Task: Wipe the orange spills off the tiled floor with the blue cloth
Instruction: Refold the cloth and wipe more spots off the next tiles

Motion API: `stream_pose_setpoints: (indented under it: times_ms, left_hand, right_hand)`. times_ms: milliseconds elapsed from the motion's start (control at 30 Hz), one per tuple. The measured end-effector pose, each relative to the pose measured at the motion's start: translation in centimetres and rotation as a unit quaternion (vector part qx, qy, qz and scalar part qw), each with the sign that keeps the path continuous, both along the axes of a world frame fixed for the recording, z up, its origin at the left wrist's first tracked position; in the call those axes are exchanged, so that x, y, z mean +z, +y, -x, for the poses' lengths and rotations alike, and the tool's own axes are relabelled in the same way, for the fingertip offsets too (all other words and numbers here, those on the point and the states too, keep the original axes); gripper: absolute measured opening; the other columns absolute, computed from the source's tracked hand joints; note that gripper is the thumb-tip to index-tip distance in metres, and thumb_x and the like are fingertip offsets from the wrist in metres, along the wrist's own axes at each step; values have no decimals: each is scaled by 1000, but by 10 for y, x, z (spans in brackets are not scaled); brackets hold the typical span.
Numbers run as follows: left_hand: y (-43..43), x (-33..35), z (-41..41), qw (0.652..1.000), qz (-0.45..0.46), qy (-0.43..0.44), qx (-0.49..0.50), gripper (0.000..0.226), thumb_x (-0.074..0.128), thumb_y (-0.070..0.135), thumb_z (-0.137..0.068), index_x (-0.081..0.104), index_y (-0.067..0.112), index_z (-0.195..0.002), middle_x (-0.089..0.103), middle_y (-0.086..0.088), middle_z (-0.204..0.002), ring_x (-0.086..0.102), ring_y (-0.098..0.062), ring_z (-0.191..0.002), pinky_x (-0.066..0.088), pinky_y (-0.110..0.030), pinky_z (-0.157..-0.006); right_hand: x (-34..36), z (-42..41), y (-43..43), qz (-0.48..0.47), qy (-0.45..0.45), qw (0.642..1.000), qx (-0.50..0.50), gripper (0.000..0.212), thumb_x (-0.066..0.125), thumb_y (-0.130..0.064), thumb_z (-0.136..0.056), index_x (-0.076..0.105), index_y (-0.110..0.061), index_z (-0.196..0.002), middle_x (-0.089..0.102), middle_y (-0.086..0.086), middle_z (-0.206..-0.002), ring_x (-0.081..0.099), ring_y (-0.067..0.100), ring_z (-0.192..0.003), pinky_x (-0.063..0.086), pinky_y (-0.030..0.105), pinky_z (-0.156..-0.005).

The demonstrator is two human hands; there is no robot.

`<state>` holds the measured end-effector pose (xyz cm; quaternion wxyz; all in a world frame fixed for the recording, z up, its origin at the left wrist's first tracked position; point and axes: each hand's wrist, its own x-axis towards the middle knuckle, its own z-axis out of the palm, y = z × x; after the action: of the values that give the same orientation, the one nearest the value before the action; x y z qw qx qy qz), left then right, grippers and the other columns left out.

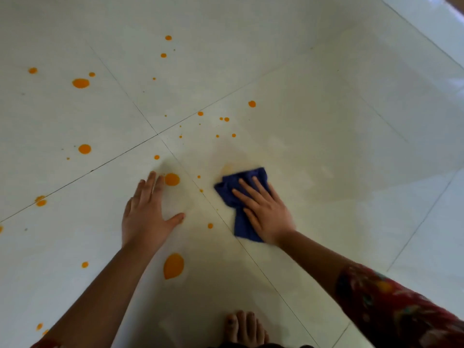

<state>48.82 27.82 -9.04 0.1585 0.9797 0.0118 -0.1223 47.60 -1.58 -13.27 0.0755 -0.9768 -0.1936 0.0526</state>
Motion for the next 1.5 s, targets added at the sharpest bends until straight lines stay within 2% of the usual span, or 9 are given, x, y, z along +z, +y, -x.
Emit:
stream_pose_setpoints:
  times_ms: [233, 433, 633, 833, 1067, 1200, 1300, 1400, 1500]
  left_hand:
    - [9, -5, -7, 998, 13, 44, 43, 115, 67, 68, -68, 6, 20, -154, -3, 6, -162, 0, -15, -149, 26, -42, -115]
    - [11, -4, -7, 998, 1, 57, 33, 112, 64, 69, -71, 5, 24, -154, -6, 10, -161, -2, -13, -149, 31, -38, -112]
    - [12, -1, -9, 997, 5, 63, 41, 112, 65, 70, -69, 5, 27, -153, -5, 14, -161, -2, -9, -148, 33, -37, -110]
    - [11, 4, -9, 997, -12, 64, 29, 111, 61, 72, -70, 2, 27, -153, -7, 14, -160, -2, -9, -148, 37, -36, -107]
    - [9, 7, -12, 995, -54, 79, 8, 111, 57, 73, -72, -1, 26, -153, -10, 14, -160, -4, -10, -148, 43, -35, -101]
    - [10, 8, -13, 996, -50, 78, 9, 110, 59, 74, -71, 2, 27, -153, -8, 16, -160, -2, -8, -148, 45, -36, -97]
    - [10, 7, -11, 995, -56, 76, 10, 110, 57, 75, -71, 1, 29, -153, -9, 17, -160, -3, -7, -148, 47, -35, -95]
    - [10, 7, -13, 995, -62, 83, 5, 110, 56, 75, -71, -1, 28, -153, -10, 17, -159, -5, -7, -147, 46, -34, -96]
    - [8, 9, -14, 994, -65, 92, 3, 110, 57, 73, -73, -4, 28, -153, -13, 16, -159, -7, -8, -147, 44, -32, -98]
  right_hand:
    - [0, -94, -11, -6, -15, 959, -281, 56, 18, -41, -97, 23, -30, -152, 15, -4, -161, 6, 21, -150, 9, 44, -120]
    - [-4, -37, 3, 4, -20, 1000, 22, 50, 30, -38, -100, 30, -31, -150, 23, -6, -159, 15, 23, -148, 13, 43, -120]
    - [-5, -114, 3, -3, -16, 958, -286, 54, 22, -42, -99, 21, -33, -152, 14, -5, -162, 7, 23, -149, 10, 47, -119]
    - [-5, -62, 5, -11, -9, 1000, 1, 52, 26, -41, -100, 31, -30, -150, 23, -6, -159, 12, 22, -149, 10, 43, -120]
    - [5, -207, -19, -29, 6, 923, -383, 53, 26, -39, -101, 19, -30, -153, 11, -3, -162, 4, 26, -149, 5, 47, -119]
    - [5, -253, 34, -18, 22, 956, -292, 52, 28, -36, -102, 16, -33, -153, 8, -6, -162, 2, 24, -150, 3, 45, -119]
    - [2, -213, 55, 6, -2, 999, -42, 50, 27, -35, -101, 23, -34, -151, 16, -6, -161, 8, 21, -149, 9, 42, -118]
    - [-1, -175, 15, -16, 11, 989, 147, 49, 27, -36, -100, 33, -33, -148, 25, -8, -158, 10, 14, -148, 14, 40, -119]
    - [1, -206, -16, -15, -7, 999, -51, 48, 26, -38, -100, 30, -37, -148, 23, -7, -159, 13, 20, -149, 19, 48, -117]
